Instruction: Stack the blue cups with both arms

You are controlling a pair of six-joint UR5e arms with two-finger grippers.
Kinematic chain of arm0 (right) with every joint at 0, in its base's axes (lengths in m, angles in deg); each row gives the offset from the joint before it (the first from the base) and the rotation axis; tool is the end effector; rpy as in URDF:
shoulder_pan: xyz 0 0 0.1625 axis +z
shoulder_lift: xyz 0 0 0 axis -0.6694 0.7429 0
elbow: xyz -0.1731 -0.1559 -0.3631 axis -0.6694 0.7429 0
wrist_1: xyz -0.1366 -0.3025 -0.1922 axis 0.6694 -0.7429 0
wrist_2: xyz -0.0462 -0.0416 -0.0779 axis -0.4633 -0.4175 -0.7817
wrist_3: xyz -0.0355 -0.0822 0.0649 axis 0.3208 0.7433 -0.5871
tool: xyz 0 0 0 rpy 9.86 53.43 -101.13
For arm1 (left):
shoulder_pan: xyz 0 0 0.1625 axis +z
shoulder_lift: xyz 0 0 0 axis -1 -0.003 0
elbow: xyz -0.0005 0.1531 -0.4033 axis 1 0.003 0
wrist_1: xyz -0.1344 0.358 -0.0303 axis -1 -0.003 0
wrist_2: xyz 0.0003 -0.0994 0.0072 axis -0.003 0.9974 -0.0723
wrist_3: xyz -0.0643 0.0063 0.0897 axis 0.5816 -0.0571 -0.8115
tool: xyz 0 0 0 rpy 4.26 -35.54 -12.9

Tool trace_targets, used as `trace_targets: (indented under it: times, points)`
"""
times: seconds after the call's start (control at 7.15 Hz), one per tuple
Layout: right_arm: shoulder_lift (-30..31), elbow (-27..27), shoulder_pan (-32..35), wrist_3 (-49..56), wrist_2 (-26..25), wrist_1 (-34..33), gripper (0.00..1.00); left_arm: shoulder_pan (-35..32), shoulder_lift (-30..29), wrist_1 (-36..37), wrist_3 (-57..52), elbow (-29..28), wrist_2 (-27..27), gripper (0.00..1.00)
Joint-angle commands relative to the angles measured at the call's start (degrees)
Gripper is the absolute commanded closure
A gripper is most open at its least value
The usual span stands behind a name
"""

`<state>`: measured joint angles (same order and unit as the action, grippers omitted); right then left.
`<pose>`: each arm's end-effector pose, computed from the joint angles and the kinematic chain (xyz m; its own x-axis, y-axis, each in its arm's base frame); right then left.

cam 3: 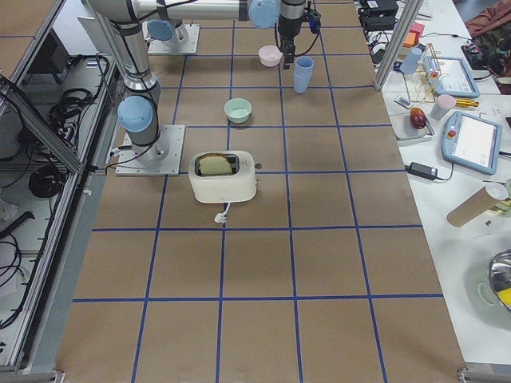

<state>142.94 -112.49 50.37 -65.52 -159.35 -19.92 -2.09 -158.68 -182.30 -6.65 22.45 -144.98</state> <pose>0.1553 -0.4840 0.4686 -0.9967 -0.0793 -0.0168 -0.0796 0.9967 0.0176 -0.1475 -0.4513 0.5078 -0.9969 -0.0780 -0.0078 -0.0779 0.9969 -0.0135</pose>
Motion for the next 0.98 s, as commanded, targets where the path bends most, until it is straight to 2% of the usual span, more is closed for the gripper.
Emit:
trace_targets:
  times: [0.0, 0.84]
  points:
    - [3.4, -2.8, -0.5, 0.3, -2.1, 0.2, 0.0, 0.0, 0.1, 0.0, 0.0, 0.0, -0.1, 0.0]
    - [3.2, -2.8, -0.5, 0.2, -2.0, 0.6, 0.0, 0.0, 0.1, -0.1, 0.2, 0.1, -0.1, 0.0]
